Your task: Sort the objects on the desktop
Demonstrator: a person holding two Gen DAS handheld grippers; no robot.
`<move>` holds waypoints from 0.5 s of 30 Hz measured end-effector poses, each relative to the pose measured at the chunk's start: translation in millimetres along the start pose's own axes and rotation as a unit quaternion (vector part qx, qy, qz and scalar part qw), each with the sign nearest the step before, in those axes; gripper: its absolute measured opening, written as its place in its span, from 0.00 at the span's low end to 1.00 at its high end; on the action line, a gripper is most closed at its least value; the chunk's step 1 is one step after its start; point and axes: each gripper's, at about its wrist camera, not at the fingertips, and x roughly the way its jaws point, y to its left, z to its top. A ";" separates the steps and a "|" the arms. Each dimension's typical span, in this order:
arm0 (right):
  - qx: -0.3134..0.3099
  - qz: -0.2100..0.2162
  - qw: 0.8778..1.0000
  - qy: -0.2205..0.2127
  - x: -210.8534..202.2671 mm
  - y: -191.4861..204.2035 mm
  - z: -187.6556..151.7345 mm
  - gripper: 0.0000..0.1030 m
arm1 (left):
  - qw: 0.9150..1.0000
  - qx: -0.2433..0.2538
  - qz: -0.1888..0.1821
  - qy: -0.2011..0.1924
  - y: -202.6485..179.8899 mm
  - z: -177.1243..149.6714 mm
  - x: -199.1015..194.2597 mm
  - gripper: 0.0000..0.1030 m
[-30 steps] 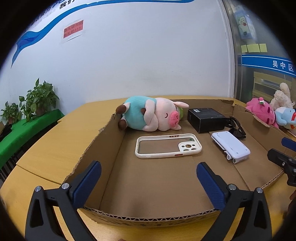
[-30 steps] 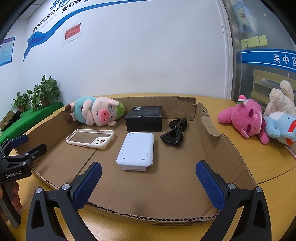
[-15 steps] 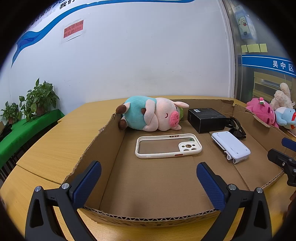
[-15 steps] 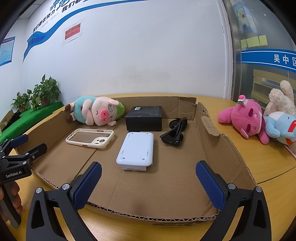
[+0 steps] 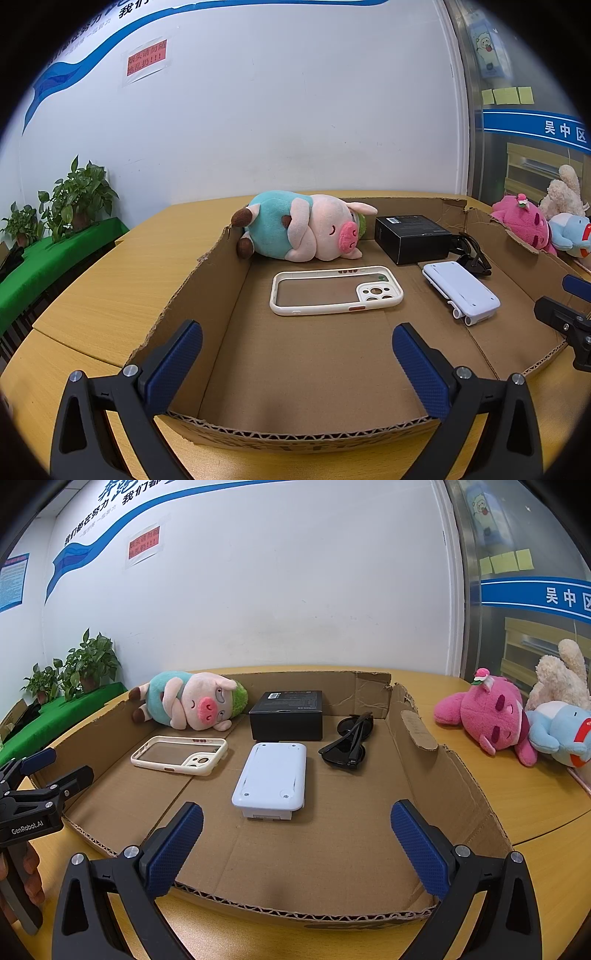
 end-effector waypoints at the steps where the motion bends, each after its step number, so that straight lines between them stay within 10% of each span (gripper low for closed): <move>1: 0.000 0.000 1.000 0.000 0.1 -0.1 0.0 1.00 | 1.000 0.000 0.000 0.000 0.0 -0.1 -0.3 0.99; 15: 0.000 0.000 1.000 0.000 0.0 -0.4 0.2 1.00 | 1.000 0.001 -0.002 0.000 0.1 0.3 -0.7 0.99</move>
